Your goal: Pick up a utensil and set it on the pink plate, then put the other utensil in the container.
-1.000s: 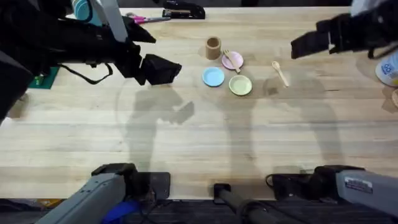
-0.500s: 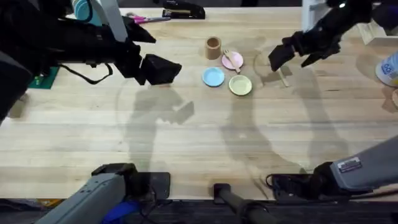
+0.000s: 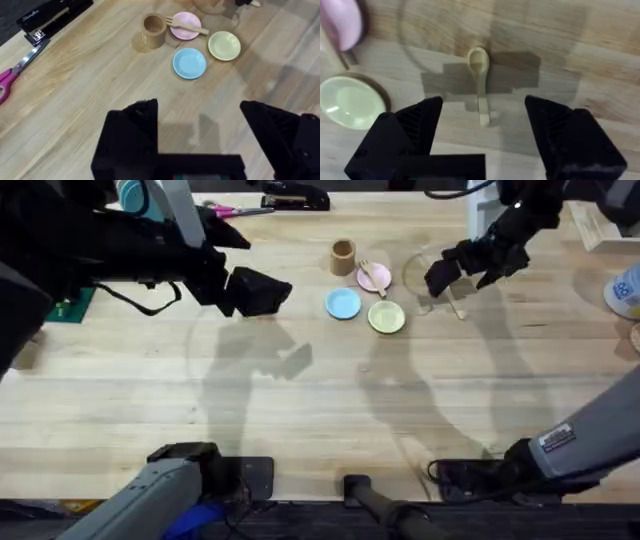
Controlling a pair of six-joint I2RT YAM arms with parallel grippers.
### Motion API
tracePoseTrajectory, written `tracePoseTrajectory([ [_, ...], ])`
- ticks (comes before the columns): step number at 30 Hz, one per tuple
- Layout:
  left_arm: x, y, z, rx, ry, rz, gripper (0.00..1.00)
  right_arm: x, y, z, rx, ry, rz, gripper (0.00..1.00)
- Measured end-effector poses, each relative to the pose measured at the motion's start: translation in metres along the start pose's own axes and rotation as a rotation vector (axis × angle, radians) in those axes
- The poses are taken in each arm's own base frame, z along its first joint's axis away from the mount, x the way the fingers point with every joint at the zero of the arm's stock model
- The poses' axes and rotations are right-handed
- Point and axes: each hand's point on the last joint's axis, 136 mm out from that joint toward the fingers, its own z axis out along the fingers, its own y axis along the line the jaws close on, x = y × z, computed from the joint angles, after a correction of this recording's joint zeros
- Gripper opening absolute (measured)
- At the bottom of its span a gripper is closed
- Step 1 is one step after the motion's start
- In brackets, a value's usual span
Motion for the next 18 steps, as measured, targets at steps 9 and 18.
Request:
tracePoseTrajectory([
  [9, 0.0, 0.0, 0.0, 0.0, 0.0, 0.0, 0.995, 0.006, 0.004, 0.025, 0.001, 0.07, -0.013, 0.998],
  [18, 0.0, 0.0, 0.0, 0.0, 0.0, 0.0, 0.996, 0.003, 0.005, 0.026, 0.004, 0.072, -0.021, 0.983],
])
